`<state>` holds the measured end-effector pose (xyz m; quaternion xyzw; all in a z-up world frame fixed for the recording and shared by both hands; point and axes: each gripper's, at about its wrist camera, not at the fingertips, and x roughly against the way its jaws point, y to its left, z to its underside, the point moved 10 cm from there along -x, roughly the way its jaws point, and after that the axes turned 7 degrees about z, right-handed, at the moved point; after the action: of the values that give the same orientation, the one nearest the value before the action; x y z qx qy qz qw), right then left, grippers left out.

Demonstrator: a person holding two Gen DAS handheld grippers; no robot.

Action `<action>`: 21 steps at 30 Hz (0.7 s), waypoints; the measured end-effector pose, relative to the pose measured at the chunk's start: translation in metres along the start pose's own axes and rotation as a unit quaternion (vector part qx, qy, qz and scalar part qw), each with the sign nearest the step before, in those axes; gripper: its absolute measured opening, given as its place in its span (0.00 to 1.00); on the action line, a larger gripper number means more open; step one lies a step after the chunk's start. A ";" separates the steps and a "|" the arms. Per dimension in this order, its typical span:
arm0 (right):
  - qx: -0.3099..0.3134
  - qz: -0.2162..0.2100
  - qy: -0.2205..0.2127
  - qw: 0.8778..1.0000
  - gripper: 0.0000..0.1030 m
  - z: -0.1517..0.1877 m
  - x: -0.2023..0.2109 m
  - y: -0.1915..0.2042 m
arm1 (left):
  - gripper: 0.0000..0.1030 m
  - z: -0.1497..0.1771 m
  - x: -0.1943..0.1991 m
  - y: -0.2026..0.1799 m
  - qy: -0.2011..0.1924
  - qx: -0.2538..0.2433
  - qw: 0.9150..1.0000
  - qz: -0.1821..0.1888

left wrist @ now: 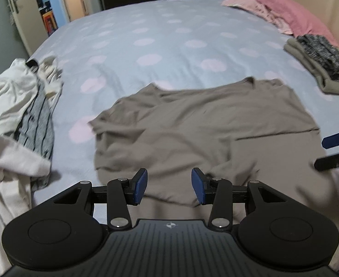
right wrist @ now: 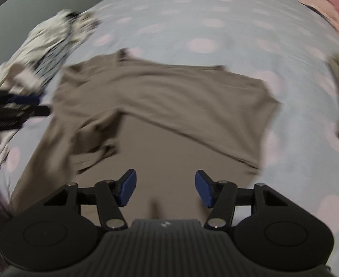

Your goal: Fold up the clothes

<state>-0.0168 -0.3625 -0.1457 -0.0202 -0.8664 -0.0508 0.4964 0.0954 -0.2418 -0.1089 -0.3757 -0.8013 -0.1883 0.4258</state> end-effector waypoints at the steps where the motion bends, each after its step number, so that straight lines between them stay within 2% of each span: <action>1: 0.013 -0.008 0.000 1.000 0.58 -0.001 -0.003 0.011 | 0.39 0.003 -0.001 0.005 0.003 0.002 1.000 -0.004; 5: 0.055 -0.028 0.004 0.998 0.58 -0.003 -0.019 0.046 | 0.39 0.017 -0.007 0.022 0.021 0.015 1.000 -0.014; 8: 0.073 -0.032 0.006 0.997 0.52 -0.007 -0.033 0.060 | 0.39 0.026 -0.010 0.032 0.033 0.023 0.999 -0.017; 16: 0.065 -0.036 0.010 0.997 0.46 -0.033 -0.064 0.077 | 0.39 0.034 -0.014 0.043 0.043 0.030 0.998 -0.018; 17: 0.066 -0.037 0.011 0.997 0.41 -0.034 -0.068 0.080 | 0.39 0.035 -0.014 0.045 0.043 0.031 0.998 -0.019; 21: 0.077 -0.033 0.032 0.996 0.05 -0.027 -0.081 0.082 | 0.39 0.037 -0.016 0.051 0.047 0.039 0.998 -0.022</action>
<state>0.0542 -0.2828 -0.1966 0.0483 -0.8518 -0.0010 0.5216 0.1202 -0.1929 -0.1443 -0.3317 -0.7952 -0.1835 0.4732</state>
